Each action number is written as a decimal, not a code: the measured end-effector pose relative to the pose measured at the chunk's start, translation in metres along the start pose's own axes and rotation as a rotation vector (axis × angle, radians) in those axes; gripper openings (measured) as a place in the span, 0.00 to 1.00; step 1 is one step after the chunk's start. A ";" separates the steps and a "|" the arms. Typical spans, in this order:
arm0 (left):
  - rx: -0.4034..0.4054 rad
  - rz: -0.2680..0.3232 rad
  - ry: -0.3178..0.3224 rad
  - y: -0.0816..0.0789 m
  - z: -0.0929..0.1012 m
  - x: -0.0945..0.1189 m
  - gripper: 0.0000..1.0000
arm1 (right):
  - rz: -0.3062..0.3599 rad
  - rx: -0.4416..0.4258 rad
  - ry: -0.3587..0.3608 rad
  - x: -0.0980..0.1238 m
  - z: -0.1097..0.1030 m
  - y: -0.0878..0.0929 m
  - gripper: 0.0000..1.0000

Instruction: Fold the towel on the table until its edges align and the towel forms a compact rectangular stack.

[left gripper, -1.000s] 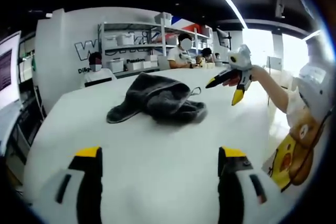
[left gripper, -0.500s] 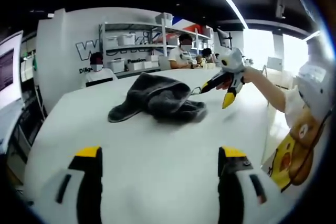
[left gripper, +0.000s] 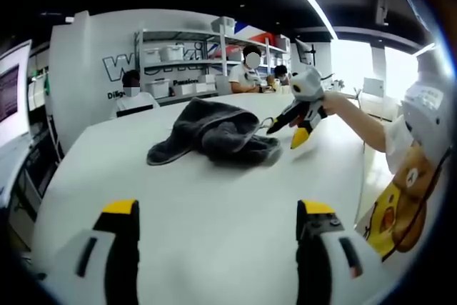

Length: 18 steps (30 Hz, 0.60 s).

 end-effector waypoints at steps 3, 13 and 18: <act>0.000 0.000 0.001 0.000 0.000 -0.001 0.96 | 0.017 -0.035 -0.004 0.001 0.002 0.000 0.68; 0.000 0.002 0.007 0.001 0.002 -0.001 0.96 | 0.074 -0.132 -0.043 0.003 0.001 -0.004 0.62; 0.001 0.005 0.006 0.001 0.002 0.001 0.96 | 0.087 -0.168 -0.036 0.004 0.004 -0.002 0.56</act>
Point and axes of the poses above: the point that each gripper's makers call its tool centre point, and the gripper's own axes: x roughly backward along the fingers, z roughly to its right, y roughly out of its underside, the point moved 2 cm from there along x, roughly backward along the fingers, and after that the axes turned 2 degrees about -z, right-handed, at the moved point
